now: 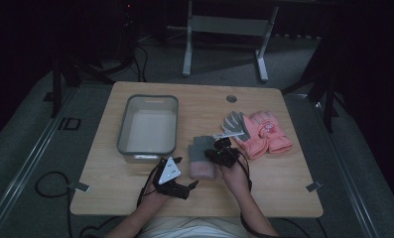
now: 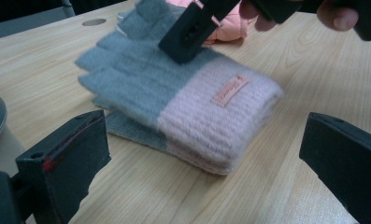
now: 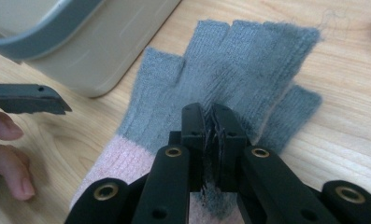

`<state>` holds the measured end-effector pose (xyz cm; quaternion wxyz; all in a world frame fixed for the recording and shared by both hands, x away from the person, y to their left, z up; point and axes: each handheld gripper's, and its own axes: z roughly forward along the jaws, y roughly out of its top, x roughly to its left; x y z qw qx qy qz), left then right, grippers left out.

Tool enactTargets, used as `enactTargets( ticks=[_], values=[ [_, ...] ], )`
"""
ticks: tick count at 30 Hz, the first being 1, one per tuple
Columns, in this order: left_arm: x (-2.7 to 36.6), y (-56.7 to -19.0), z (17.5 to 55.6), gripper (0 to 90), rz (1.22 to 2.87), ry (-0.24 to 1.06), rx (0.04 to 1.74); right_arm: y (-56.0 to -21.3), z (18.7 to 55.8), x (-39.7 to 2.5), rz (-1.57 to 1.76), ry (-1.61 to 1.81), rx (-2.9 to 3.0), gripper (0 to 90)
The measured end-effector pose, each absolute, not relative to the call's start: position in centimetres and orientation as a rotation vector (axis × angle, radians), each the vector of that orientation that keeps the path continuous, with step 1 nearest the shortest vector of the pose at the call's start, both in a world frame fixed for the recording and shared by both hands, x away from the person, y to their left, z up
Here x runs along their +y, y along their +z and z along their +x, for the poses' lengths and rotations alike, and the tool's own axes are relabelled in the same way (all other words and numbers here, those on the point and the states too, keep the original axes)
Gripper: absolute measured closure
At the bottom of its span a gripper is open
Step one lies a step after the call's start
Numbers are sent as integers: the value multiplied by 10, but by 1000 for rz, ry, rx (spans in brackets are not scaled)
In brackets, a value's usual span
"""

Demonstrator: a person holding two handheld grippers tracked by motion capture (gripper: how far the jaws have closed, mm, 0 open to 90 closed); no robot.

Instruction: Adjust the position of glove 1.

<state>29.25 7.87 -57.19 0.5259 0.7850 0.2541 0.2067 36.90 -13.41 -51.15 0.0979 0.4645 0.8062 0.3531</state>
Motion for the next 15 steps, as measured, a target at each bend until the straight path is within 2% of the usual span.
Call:
enactTargets(
  ticks=[15],
  values=[
    [79,-572,292,11,1877,493,608,-531,378,-135,1413,996,2427,843]
  ],
)
